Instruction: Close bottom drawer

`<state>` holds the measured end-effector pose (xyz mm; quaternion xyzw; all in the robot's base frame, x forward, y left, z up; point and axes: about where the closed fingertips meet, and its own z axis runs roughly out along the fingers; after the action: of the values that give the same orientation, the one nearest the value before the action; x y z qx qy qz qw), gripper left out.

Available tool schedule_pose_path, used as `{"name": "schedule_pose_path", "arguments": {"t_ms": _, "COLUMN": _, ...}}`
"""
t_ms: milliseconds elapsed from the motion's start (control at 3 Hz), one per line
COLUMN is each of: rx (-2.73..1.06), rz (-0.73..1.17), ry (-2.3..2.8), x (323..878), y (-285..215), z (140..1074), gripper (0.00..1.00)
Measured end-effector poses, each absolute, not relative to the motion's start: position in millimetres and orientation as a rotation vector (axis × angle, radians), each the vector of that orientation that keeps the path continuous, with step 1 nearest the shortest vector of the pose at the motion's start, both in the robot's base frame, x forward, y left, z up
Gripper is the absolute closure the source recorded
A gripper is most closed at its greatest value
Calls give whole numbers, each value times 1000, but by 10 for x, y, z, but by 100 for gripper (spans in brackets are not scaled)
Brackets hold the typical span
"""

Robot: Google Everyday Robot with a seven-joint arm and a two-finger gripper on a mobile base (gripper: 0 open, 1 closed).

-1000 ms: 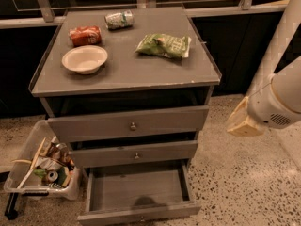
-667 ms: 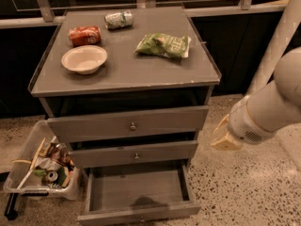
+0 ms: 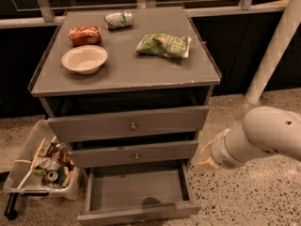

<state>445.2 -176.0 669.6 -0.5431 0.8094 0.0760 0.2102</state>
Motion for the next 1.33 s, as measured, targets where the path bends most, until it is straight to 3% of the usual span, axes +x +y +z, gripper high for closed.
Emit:
{"name": "schedule_pose_path", "arguments": {"t_ms": 667, "rx": -1501, "rz": 244, "ry": 2260, "x": 4447, "y": -1736, "z": 6616, "gripper": 100}}
{"name": "schedule_pose_path", "arguments": {"t_ms": 1333, "rx": -1338, "rz": 362, "ry": 2204, "x": 4493, "y": -1737, "z": 5729, "gripper": 100}}
